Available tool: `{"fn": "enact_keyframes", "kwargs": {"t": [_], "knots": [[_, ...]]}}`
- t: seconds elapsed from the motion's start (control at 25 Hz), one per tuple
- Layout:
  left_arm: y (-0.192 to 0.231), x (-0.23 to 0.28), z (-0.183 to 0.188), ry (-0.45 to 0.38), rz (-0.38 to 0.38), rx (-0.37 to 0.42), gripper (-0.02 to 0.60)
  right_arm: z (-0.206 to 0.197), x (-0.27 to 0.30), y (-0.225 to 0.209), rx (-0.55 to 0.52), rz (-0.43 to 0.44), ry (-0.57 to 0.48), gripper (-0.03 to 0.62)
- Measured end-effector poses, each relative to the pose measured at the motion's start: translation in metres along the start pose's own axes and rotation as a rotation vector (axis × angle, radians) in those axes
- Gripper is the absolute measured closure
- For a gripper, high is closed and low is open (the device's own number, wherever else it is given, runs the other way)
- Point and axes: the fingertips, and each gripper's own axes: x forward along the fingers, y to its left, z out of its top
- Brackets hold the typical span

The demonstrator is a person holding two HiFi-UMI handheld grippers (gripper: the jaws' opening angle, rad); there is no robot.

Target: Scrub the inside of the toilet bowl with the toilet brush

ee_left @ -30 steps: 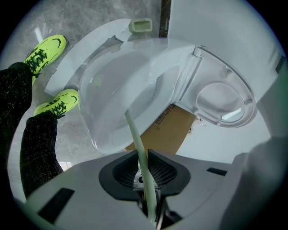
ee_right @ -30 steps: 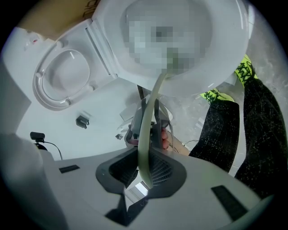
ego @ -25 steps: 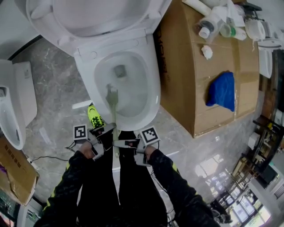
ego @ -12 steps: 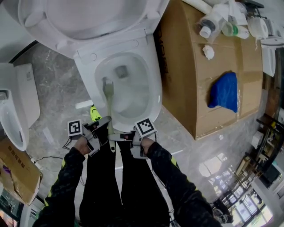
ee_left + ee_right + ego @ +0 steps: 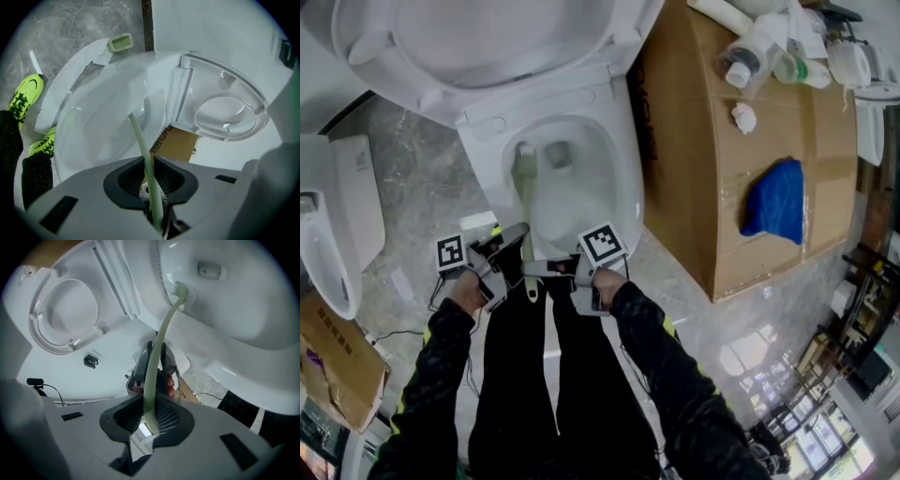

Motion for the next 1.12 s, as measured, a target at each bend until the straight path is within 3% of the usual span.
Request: {"fn": "enact_keyframes", "kwargs": {"t": [0.56,1.12], "knots": [[-0.018,0.04,0.021,-0.003,-0.031,0.053,0.518,0.041,-0.014,0.013,-0.126,-0.059,-0.058,0.526],[-0.015,0.081,0.014,0.056,-0.026,0.056,0.518,0.058,-0.048,0.015,-0.151,-0.079,-0.181,0.526]]}}
